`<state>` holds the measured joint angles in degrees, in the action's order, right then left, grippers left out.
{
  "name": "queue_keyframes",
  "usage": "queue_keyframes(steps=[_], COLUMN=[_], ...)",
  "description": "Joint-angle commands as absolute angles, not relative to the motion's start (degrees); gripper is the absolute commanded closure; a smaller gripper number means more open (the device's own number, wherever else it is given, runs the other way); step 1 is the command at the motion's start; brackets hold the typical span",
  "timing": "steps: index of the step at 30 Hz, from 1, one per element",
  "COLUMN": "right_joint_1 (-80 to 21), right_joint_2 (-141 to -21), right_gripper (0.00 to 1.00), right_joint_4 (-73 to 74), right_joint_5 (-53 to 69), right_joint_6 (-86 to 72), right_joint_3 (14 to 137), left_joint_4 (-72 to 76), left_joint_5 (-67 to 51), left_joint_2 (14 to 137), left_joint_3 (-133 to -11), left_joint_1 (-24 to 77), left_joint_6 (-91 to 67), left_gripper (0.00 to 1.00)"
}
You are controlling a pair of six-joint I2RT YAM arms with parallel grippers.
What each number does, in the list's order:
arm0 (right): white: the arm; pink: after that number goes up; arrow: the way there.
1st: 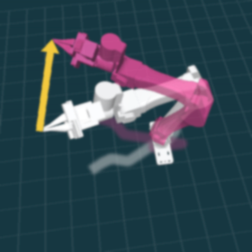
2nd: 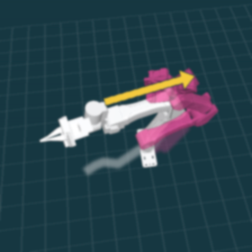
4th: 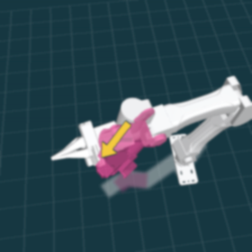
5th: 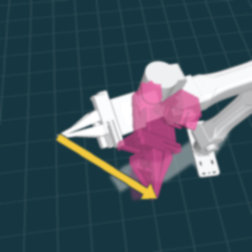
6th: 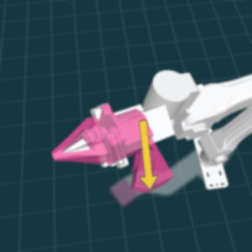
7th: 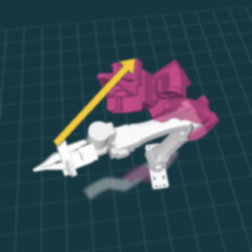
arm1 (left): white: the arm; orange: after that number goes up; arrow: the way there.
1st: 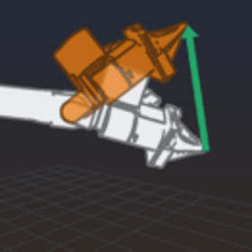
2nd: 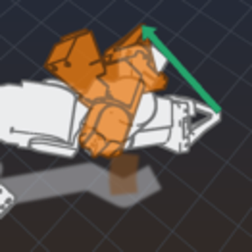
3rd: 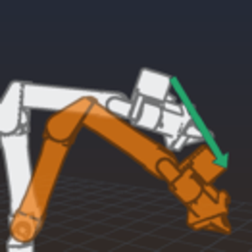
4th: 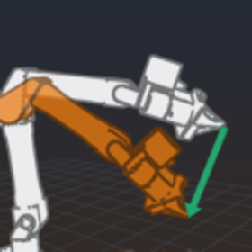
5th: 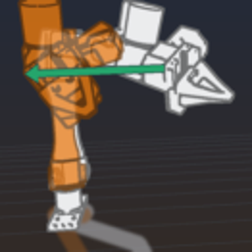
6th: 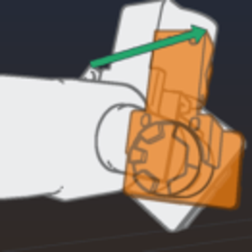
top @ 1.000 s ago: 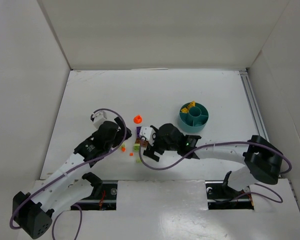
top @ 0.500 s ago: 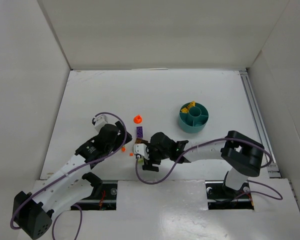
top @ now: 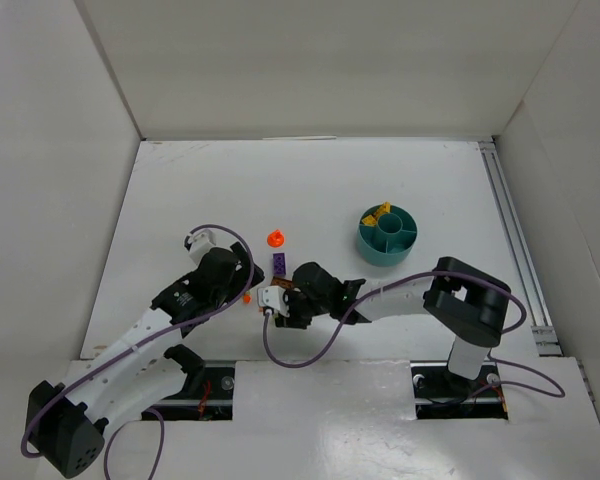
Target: Sort the legos into containers by color
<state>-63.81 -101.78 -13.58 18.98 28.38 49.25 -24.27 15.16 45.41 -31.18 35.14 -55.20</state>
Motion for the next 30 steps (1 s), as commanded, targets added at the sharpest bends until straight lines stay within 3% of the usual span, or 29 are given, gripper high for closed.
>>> queue_keyframes(steps=[1,5,10,14,23,27,30], right_joint_1=[-63.8,-63.8,-63.8,-63.8,-60.9,-53.1,-42.3], right_joint_2=[-101.2,-100.6,-96.4,-89.5,-71.2,-66.3,-64.7], right_gripper=[0.56,0.76,0.89,0.89,0.89,0.88,0.88], right_joint_4=[-18.2,-19.4,-20.8,-19.0,4.8,14.3,19.4], right_joint_5=[20.5,23.7,26.2,21.7,-6.4,-15.0,-12.9], right_joint_6=[28.9,28.9,28.4,26.3,22.2,18.3,15.4], right_joint_3=[49.7,49.1,47.1,44.7,47.6,49.8,51.4], left_joint_4=[-23.9,-23.9,-23.4,-22.7,-16.9,-14.0,-12.7], left_joint_5=[15.7,15.7,15.7,14.6,11.4,10.9,10.4], left_joint_2=[45.3,45.3,45.3,45.3,46.8,49.9,51.8], left_joint_3=[-30.9,-30.9,-30.4,-30.4,-29.3,-29.9,-30.4], left_joint_1=[35.0,35.0,35.0,35.0,36.7,39.6,40.3], left_joint_6=[-55.6,-55.1,-55.1,-54.1,-49.7,-47.3,-45.7], left_gripper=[0.0,0.0,0.0,0.0,0.0,0.0,0.0])
